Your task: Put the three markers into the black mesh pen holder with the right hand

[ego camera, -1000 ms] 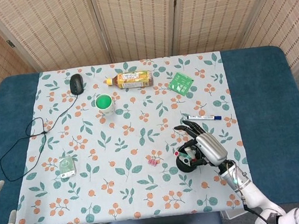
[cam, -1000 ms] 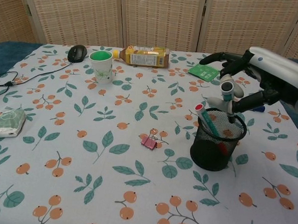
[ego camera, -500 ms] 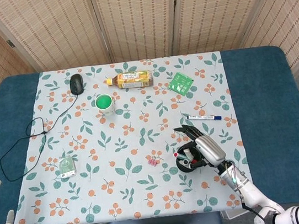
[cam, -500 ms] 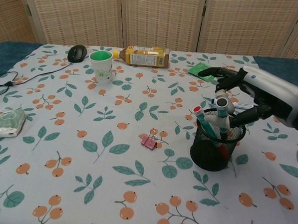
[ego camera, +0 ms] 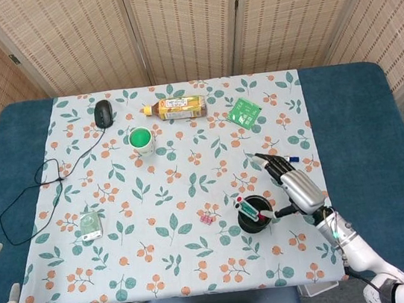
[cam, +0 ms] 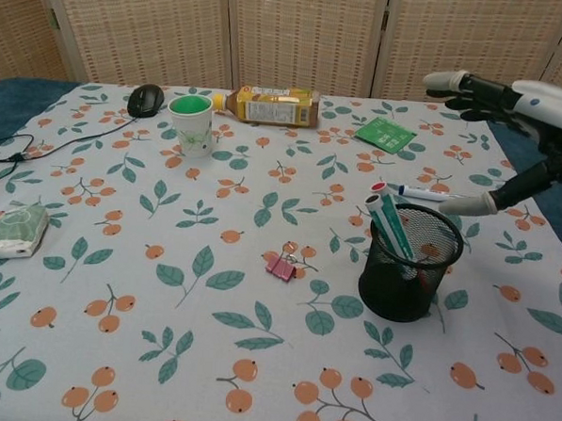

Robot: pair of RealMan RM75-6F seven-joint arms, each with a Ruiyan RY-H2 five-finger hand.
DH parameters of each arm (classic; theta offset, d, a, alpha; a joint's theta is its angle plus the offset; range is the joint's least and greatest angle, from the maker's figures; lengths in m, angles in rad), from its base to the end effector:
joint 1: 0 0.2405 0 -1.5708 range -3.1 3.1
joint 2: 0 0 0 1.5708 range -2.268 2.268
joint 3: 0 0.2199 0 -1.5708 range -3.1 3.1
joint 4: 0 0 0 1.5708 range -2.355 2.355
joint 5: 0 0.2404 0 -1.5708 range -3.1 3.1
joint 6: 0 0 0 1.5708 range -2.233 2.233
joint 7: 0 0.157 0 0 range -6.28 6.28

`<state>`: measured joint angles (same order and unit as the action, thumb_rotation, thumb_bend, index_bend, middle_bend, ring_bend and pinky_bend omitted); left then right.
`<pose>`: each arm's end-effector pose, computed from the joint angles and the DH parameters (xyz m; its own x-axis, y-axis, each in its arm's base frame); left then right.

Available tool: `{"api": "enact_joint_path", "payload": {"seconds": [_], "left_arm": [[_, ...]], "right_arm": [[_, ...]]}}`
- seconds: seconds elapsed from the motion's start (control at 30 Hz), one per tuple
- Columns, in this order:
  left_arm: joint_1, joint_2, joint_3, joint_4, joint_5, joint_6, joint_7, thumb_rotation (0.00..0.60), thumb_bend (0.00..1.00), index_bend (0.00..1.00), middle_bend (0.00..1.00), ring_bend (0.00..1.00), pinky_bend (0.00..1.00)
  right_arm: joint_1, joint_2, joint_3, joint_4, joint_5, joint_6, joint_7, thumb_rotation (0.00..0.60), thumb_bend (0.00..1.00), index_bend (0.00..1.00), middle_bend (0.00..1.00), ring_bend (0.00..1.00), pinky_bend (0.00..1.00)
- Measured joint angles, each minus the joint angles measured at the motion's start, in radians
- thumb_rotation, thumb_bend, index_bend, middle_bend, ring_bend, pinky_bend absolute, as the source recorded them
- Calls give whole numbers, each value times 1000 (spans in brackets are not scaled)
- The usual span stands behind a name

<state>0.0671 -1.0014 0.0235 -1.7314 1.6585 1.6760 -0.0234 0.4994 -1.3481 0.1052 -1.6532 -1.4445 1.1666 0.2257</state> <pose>-0.2731 0.1323 0.1451 0.3710 -0.0548 0.9270 0.9277 -0.0236 -0.3727 -0.1545 -0.2827 0.0087 0.0052 -0.2918 0.9565 -0.9458 -0.3119 -0.0901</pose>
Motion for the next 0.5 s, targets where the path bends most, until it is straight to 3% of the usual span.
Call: {"api": "enact_joint_path", "payload": {"seconds": [0.27,0.5], "left_arm": [[-13,-8,0,-3,-9,-33,18,600,448,0,74,51,223],[-23,-14,3,-5,-9,-53,32,600,448,0,74,51,223]], "right_arm": [[41,149,73,-54,165,-86,-175,600,231,293,8,0,0],[137,155,106,-34,379,-191,-438,600,267,402,45,0,0]]}}
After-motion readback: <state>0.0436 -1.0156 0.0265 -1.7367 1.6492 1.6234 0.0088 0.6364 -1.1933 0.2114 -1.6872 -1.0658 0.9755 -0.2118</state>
